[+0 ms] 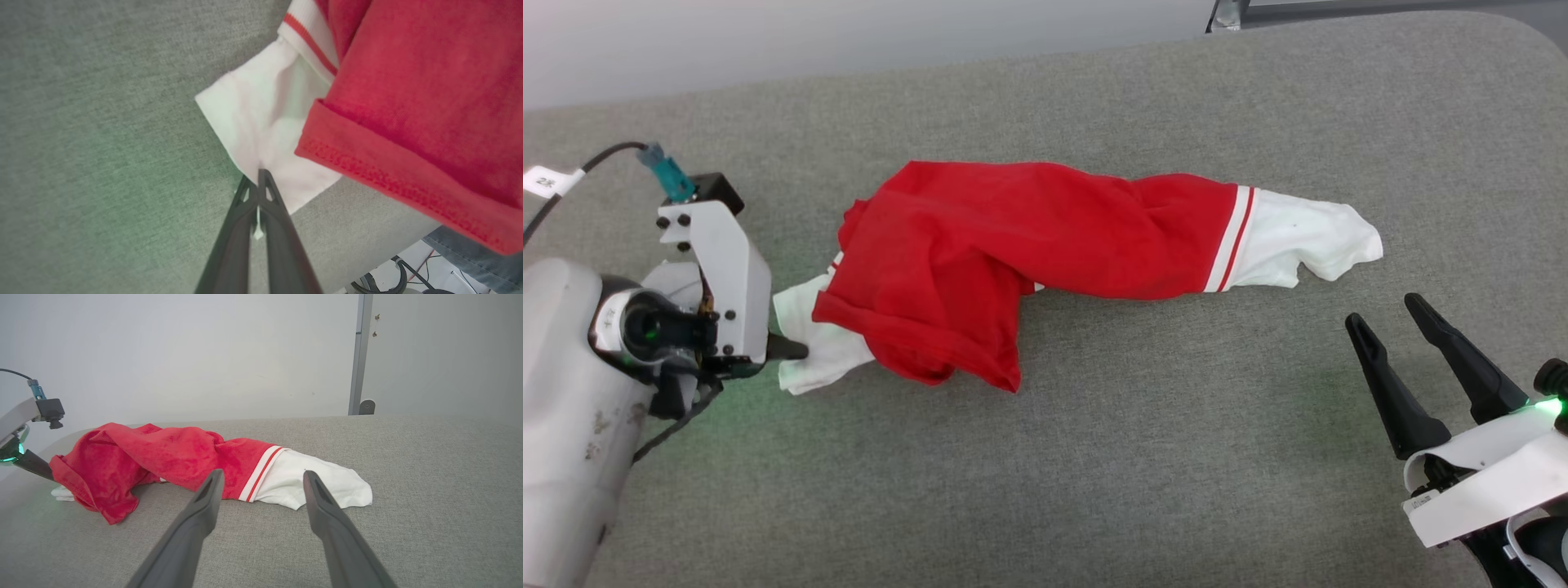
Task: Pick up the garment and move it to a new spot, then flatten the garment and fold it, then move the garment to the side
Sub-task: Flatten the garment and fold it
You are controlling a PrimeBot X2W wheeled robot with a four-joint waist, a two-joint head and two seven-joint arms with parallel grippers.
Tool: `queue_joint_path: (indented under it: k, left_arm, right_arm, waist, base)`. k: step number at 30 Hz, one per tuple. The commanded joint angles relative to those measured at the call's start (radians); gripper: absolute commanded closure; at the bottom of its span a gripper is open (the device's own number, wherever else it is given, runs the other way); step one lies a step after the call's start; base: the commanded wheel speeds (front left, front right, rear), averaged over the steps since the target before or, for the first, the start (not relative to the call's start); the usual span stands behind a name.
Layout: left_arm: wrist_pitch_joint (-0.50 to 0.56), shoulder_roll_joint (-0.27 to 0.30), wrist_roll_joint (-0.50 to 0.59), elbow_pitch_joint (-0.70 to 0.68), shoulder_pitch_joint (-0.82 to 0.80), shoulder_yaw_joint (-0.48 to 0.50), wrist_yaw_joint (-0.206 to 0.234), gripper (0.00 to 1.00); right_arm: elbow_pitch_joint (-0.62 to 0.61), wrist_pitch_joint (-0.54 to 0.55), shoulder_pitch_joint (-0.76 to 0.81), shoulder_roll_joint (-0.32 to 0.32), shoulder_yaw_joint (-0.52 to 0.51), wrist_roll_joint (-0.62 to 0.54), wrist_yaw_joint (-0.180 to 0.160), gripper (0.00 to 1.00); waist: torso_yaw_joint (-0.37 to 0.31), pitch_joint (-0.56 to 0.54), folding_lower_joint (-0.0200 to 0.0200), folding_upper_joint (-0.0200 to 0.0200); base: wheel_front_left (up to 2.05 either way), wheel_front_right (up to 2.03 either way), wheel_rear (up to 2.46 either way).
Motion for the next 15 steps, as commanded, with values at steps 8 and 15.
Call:
queue_joint_path:
  k: [8,15]
  left_arm:
    - [-0.007,-0.005,-0.02,-0.009,0.011,0.009,-0.007,1.0]
    - [-0.007,-0.02,-0.017,-0.034,-0.02,-0.001,-0.019,1.0]
  right_arm:
    - [0.007,0.027,-0.021,-0.02,-0.004,0.002,-0.001,0.0]
    - [0.063,0.304,-0.187,-0.175,0.095,0.025,-0.001,0.0]
  waist:
    - [0.01,0.001,0.0,0.0]
    - [0.033,0.025,0.0,0.0]
  base:
    - [0.0,0.0,0.0]
    - [0.0,0.0,0.0]
